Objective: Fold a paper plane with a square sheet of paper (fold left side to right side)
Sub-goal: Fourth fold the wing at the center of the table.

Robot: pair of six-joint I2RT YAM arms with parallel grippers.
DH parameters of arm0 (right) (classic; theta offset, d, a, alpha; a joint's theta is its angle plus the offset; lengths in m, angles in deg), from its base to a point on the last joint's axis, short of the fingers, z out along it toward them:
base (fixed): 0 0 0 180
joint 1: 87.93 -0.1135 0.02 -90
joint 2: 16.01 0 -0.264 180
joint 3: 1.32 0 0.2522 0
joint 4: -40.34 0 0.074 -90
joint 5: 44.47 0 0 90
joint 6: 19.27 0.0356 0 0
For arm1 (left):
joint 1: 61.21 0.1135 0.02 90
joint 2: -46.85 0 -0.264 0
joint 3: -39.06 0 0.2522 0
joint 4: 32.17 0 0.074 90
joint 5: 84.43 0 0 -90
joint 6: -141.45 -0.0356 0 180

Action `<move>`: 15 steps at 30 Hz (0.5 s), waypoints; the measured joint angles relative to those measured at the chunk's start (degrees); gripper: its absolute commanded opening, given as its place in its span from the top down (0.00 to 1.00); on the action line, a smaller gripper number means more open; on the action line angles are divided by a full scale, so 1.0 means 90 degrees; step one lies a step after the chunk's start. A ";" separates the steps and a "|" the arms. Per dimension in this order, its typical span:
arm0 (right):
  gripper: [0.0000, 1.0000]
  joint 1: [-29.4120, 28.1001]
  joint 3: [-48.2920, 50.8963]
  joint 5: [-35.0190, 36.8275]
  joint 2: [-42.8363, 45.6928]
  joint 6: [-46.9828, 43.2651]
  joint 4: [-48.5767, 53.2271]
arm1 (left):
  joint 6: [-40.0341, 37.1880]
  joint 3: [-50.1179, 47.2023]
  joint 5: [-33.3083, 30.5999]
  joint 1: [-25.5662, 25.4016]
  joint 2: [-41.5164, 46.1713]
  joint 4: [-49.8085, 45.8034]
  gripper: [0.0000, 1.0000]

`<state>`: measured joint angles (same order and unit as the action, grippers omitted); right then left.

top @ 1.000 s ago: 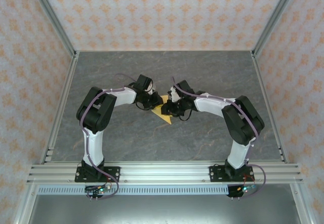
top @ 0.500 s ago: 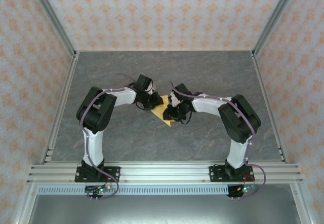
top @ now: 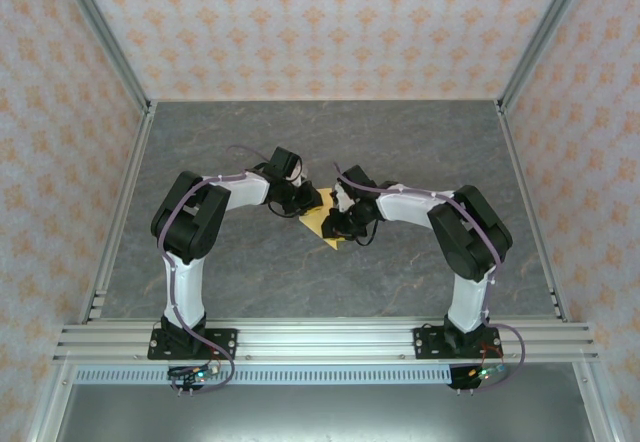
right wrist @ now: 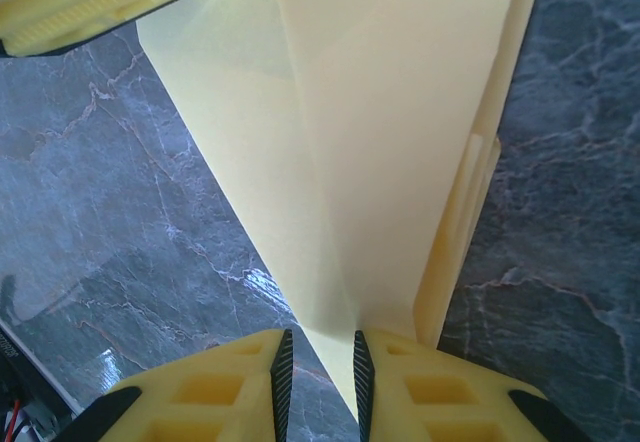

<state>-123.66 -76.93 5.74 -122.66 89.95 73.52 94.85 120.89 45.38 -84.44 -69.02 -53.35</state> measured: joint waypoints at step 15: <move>0.78 -0.0024 0.0364 0.0131 0.0255 -0.0141 0.0051 | 0.0000 0.0000 0.0007 -0.0005 0.0000 -0.0002 0.85</move>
<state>-123.88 -73.65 6.92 -120.37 88.69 73.98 94.85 120.89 45.45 -84.48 -69.02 -53.37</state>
